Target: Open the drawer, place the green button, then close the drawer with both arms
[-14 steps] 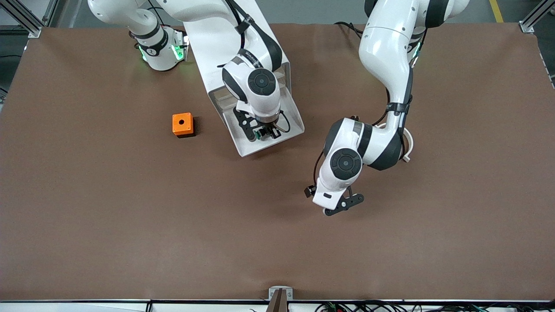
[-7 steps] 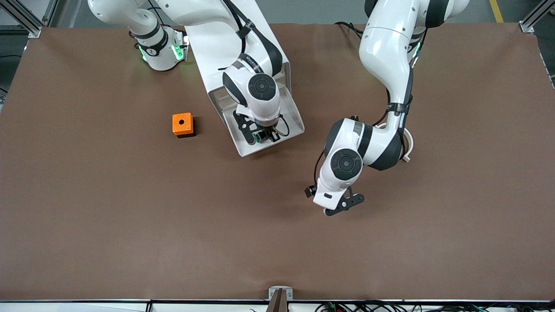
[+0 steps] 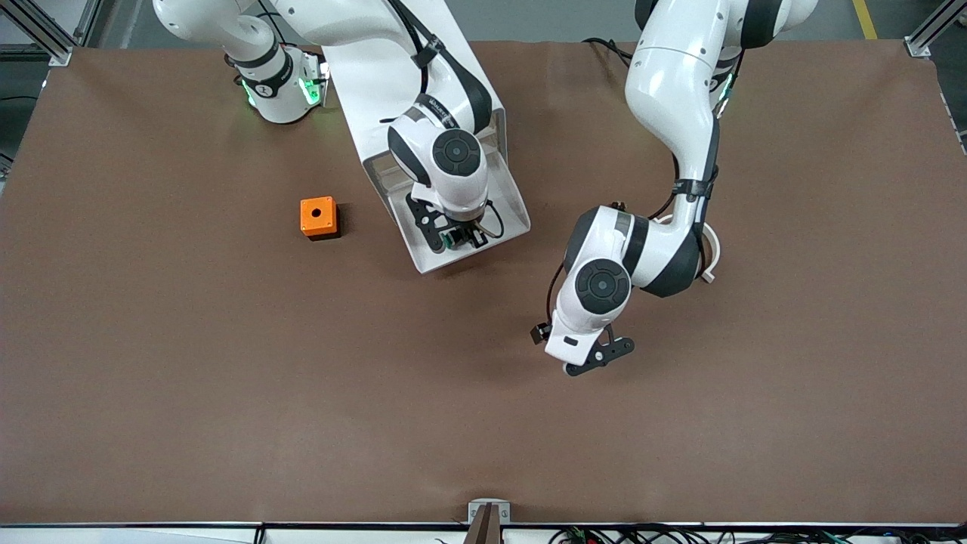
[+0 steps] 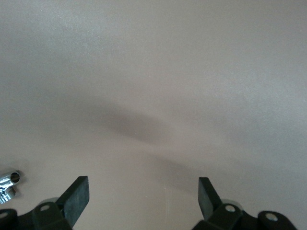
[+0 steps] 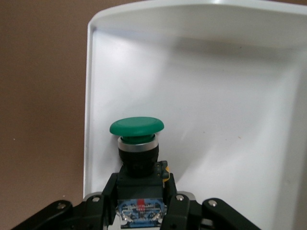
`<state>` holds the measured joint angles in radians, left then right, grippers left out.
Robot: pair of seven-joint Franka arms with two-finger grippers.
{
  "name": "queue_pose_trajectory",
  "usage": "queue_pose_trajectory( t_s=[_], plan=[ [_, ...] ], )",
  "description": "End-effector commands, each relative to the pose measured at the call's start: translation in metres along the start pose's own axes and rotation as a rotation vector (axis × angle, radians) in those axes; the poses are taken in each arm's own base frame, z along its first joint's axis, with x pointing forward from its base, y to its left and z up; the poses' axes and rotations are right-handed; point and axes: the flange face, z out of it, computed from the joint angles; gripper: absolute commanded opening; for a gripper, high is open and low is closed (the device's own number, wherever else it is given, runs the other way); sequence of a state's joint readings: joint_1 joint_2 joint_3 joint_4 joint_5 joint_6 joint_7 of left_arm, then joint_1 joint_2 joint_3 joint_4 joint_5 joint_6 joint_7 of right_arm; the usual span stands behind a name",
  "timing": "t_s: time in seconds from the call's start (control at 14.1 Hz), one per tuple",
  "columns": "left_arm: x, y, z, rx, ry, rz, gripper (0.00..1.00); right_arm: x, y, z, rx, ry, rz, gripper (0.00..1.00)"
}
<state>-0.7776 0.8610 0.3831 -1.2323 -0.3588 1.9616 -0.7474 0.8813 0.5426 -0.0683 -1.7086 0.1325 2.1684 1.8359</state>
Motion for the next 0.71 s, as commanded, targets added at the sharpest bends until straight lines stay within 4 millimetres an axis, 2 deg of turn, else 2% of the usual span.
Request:
queue_pose_trajectory(
  t_s=[0.0,0.07,0.14,0.21,0.36,0.5,0.64],
  plan=[
    [-0.003,-0.001,-0.002,0.022,0.007,0.019,1.00,0.000,-0.013,0.004,0.011,0.006,0.014,0.00],
    [-0.004,0.000,-0.002,0.022,0.007,0.020,1.00,0.001,-0.014,0.003,0.013,0.005,0.016,0.10],
    [-0.004,0.000,-0.002,0.022,0.007,0.020,1.00,0.004,-0.017,-0.002,0.017,-0.004,0.029,0.87],
    [-0.004,0.000,-0.001,0.023,0.006,0.020,1.00,-0.004,-0.017,-0.008,0.025,0.005,0.013,1.00],
    [-0.003,0.000,-0.001,0.022,0.007,0.020,1.00,-0.001,-0.019,-0.033,-0.001,0.001,0.001,1.00],
    [-0.003,-0.001,-0.001,0.023,0.006,0.019,1.00,-0.002,-0.020,-0.082,-0.083,0.001,-0.050,1.00],
    [-0.003,0.000,-0.001,0.022,0.007,0.020,1.00,0.026,-0.025,-0.132,-0.152,-0.009,-0.104,1.00]
  ],
)
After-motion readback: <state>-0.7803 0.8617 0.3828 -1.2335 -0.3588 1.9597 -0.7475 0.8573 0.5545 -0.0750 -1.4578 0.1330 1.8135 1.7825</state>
